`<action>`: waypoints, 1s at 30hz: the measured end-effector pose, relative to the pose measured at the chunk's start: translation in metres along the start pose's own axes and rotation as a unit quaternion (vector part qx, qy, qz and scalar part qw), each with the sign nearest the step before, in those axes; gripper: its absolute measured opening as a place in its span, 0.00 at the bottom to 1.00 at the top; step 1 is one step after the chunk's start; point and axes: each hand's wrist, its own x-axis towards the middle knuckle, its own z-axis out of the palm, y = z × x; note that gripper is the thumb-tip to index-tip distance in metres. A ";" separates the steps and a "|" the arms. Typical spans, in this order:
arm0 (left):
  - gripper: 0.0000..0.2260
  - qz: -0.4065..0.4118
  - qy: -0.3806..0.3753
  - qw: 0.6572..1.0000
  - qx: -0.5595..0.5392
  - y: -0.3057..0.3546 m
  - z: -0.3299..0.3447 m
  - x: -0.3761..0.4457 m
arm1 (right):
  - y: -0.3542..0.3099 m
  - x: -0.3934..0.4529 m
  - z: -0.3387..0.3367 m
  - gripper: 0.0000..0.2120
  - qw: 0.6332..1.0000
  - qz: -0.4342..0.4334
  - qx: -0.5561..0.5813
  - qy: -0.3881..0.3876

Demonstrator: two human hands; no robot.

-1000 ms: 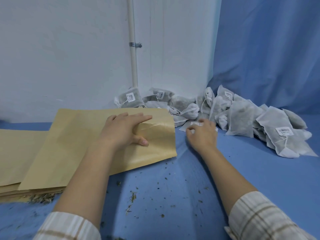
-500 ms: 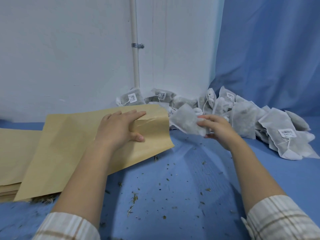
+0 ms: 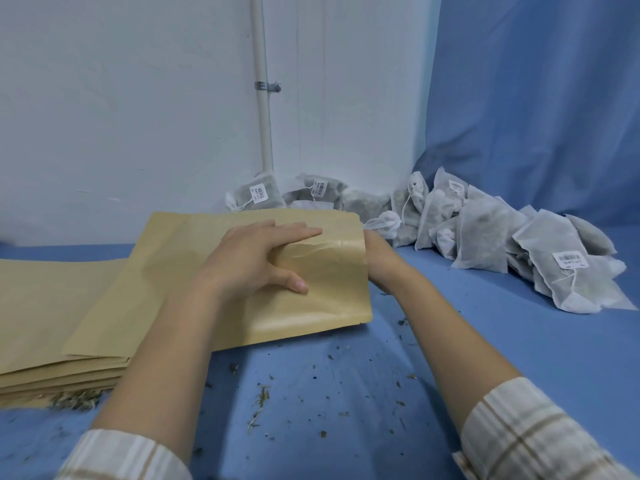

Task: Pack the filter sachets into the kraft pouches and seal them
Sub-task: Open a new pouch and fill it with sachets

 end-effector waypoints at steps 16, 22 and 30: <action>0.35 -0.076 0.049 0.984 0.152 -0.021 0.016 0.005 | 0.051 0.051 -0.034 0.20 0.933 0.104 -0.292 0.185; 0.34 -0.081 0.070 0.983 0.150 -0.021 0.011 0.003 | 0.047 0.060 -0.028 0.24 0.959 0.101 -0.131 0.229; 0.33 -0.108 0.112 0.983 0.098 -0.016 0.001 -0.004 | 0.037 0.033 -0.019 0.12 0.836 0.034 0.387 0.388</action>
